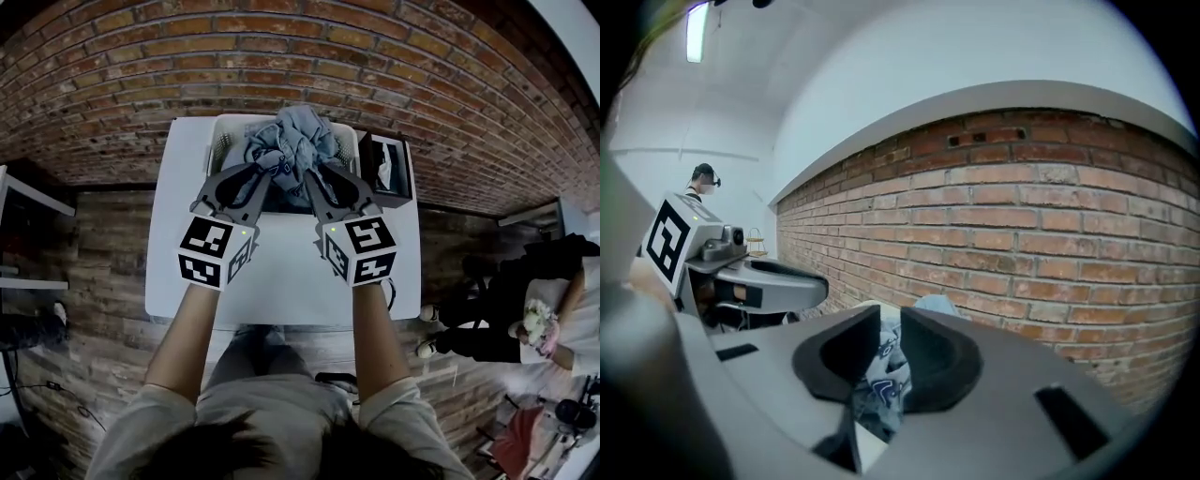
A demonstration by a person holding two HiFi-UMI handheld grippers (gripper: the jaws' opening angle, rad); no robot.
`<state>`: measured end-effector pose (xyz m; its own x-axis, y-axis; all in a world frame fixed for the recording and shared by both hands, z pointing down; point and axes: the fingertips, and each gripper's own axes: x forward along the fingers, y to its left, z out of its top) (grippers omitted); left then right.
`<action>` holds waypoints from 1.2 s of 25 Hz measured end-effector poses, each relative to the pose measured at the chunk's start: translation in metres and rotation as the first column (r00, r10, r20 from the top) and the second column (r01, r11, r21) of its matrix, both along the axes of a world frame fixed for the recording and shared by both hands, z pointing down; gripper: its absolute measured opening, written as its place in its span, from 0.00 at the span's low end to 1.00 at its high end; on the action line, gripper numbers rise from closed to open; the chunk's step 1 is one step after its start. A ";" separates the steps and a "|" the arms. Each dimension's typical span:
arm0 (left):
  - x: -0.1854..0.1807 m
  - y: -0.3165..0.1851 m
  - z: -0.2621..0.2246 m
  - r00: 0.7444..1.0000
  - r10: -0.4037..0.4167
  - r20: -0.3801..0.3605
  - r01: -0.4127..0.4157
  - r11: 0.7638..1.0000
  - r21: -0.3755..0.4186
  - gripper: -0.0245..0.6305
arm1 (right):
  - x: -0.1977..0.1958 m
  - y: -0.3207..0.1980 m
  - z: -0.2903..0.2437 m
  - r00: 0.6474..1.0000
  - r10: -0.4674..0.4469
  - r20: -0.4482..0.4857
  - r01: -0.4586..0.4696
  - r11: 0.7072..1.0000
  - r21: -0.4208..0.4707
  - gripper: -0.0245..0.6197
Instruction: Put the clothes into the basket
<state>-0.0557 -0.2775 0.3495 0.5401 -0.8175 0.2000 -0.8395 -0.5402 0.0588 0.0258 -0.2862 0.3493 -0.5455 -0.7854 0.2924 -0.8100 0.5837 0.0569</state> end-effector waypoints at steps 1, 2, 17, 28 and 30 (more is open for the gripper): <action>0.002 0.003 -0.002 1.000 0.000 -0.002 0.000 1.000 0.001 0.10 | 0.000 0.003 -0.003 1.000 0.012 0.005 -0.012 1.000 0.009 0.12; 0.003 0.007 -0.004 1.000 0.001 -0.005 -0.001 1.000 0.001 0.07 | 0.000 0.006 -0.006 1.000 0.022 0.011 -0.023 1.000 0.015 0.09; 0.018 0.103 -0.051 0.999 -0.005 0.043 0.001 0.995 0.097 0.05 | -0.017 0.112 -0.051 0.995 0.039 0.097 -0.053 0.988 0.142 0.05; 0.025 0.161 -0.062 1.000 0.010 -0.002 -0.009 0.995 0.100 0.05 | -0.018 0.173 -0.069 0.992 0.022 0.120 -0.042 0.985 0.169 0.05; 0.027 0.168 -0.058 1.000 0.014 0.009 -0.015 0.996 0.089 0.05 | -0.017 0.181 -0.068 0.993 0.022 0.119 -0.042 0.985 0.169 0.05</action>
